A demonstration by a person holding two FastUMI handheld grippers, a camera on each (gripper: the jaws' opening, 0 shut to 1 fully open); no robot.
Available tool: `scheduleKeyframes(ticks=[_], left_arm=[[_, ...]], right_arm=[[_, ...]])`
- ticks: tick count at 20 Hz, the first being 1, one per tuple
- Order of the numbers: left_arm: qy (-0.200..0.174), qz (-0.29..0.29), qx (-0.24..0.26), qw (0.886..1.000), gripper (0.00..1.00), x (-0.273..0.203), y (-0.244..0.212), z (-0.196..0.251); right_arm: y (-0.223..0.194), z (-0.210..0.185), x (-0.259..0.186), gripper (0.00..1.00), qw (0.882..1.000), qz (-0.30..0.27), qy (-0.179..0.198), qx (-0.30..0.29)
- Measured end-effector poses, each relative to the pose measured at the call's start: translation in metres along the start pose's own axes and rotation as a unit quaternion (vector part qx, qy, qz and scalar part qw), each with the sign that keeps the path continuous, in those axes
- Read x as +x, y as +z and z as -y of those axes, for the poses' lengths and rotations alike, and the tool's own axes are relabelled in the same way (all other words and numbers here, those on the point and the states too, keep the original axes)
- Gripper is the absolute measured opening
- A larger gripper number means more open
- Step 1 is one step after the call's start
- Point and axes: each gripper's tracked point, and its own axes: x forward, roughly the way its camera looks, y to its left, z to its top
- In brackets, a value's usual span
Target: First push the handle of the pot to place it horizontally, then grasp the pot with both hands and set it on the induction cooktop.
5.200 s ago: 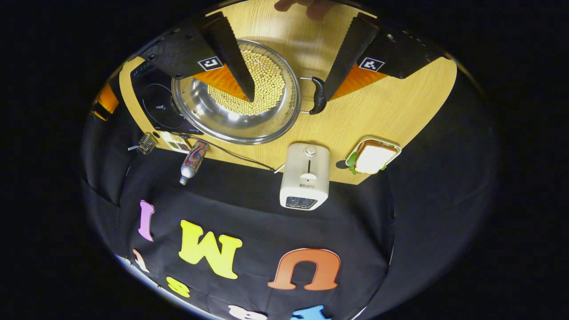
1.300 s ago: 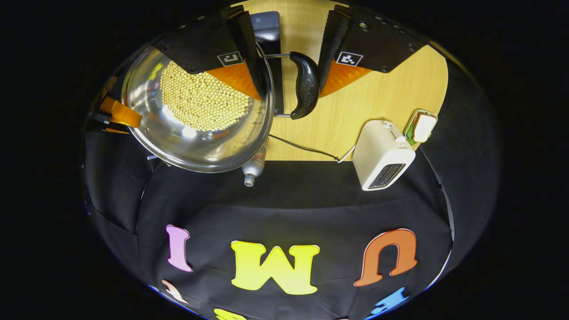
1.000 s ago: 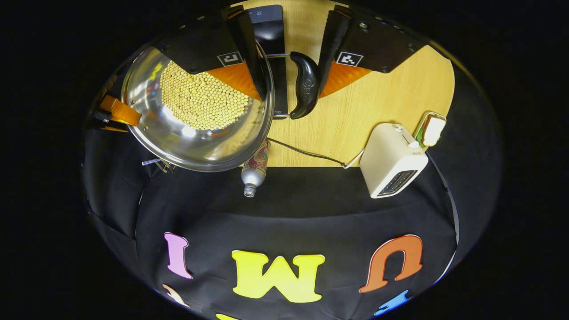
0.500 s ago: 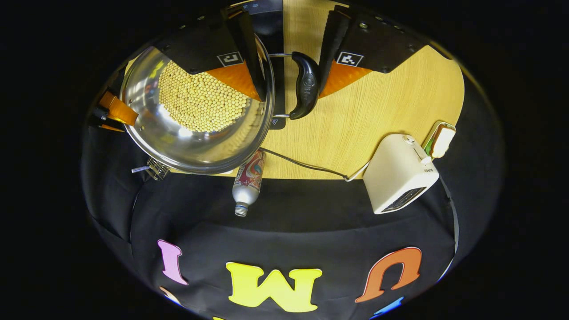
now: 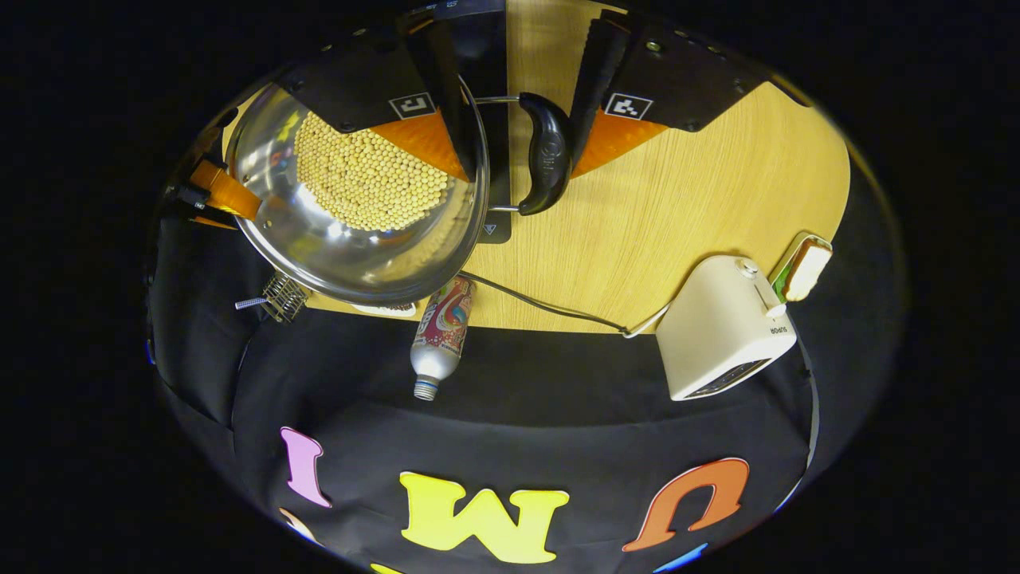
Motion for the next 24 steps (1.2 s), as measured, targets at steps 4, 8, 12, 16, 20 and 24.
scheduleKeyframes(ticks=[4,8,12,16,20,24], left_arm=[[-0.003,0.011,-0.002,1.0,0.78,-0.002,-0.002,-0.004],[0.008,0.041,0.0,0.999,0.91,-0.017,0.001,-0.011],[0.029,0.106,0.034,0.993,0.94,-0.06,0.005,-0.01],[0.022,0.149,0.038,0.988,0.96,-0.106,-0.008,0.009],[0.027,0.198,0.02,0.98,0.96,-0.16,-0.011,0.008],[0.013,0.227,0.014,0.974,0.95,-0.209,-0.019,0.008]], right_arm=[[0.002,-0.003,0.004,0.68,0.999,0.022,0.018,0.02],[0.001,-0.001,-0.014,0.76,0.999,0.034,0.02,0.022],[0.007,-0.014,-0.06,0.87,0.996,0.078,0.041,0.031],[0.003,-0.017,-0.099,0.96,0.994,0.102,0.037,0.023],[-0.002,-0.019,-0.135,0.96,0.992,0.116,0.036,0.022],[-0.008,-0.015,-0.187,0.96,0.988,0.152,0.019,0.024]])
